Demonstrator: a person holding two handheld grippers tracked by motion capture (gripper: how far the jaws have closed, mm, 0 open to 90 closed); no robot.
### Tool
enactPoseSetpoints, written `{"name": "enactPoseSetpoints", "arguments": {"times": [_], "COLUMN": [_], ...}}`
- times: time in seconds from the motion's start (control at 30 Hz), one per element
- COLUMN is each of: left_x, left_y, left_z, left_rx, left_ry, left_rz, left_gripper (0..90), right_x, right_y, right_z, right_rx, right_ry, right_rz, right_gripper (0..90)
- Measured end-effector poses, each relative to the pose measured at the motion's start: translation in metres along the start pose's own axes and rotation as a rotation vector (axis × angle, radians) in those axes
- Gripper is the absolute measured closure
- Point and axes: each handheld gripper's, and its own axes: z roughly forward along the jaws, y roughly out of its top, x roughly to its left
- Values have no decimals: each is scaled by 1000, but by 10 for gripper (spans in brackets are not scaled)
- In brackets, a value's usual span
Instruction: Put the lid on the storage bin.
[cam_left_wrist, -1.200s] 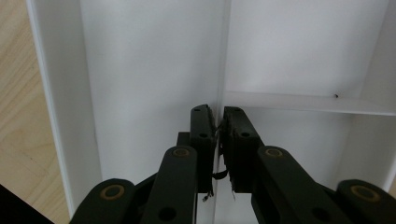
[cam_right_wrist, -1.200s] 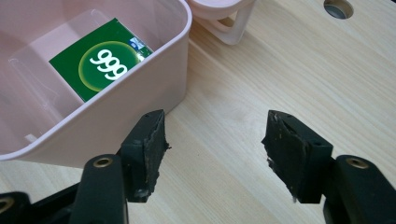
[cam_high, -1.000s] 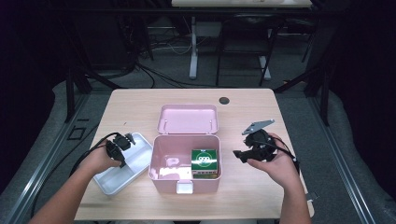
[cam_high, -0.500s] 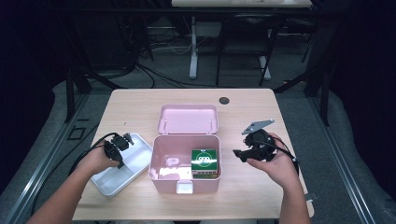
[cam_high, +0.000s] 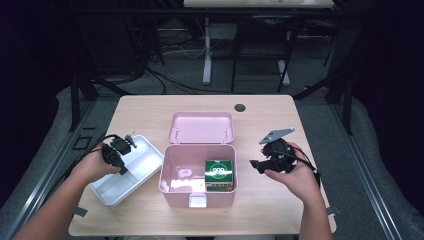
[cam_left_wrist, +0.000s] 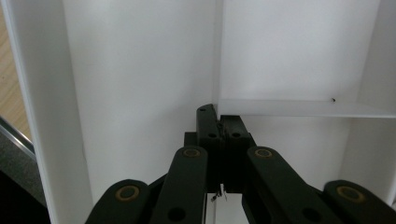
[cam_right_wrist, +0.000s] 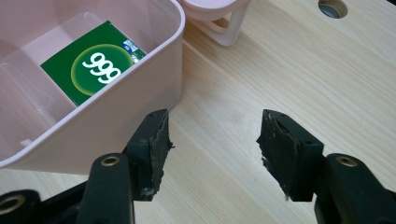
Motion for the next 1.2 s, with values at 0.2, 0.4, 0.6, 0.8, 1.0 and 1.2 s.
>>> {"name": "enactPoseSetpoints", "arguments": {"times": [0.2, 0.4, 0.6, 0.8, 1.0, 1.2], "left_x": [1, 2, 2, 2, 1, -5], "left_y": [-2, -2, -2, -1, -1, 2], "left_z": [-19, -34, -51, -61, -74, -88], "left_rx": [-21, -27, -27, -27, -33, -31], "left_ry": [15, 19, 26, 26, 29, 39], "left_rz": [8, 11, 0, 4, 16, 37], "left_gripper": [888, 888, 888, 888, 888, 888], "right_x": [0, 0, -1, 0, 0, 0], "right_y": [0, 0, 0, 0, 0, 0], "right_z": [0, 1, 0, 1, 3, 4], "right_rx": [-1, -2, -6, -6, -1, 0], "right_ry": [-2, -3, -4, -5, -4, -3], "right_rz": [2, 4, 2, 2, 2, 1], "right_gripper": [424, 424, 424, 425, 424, 424]}}
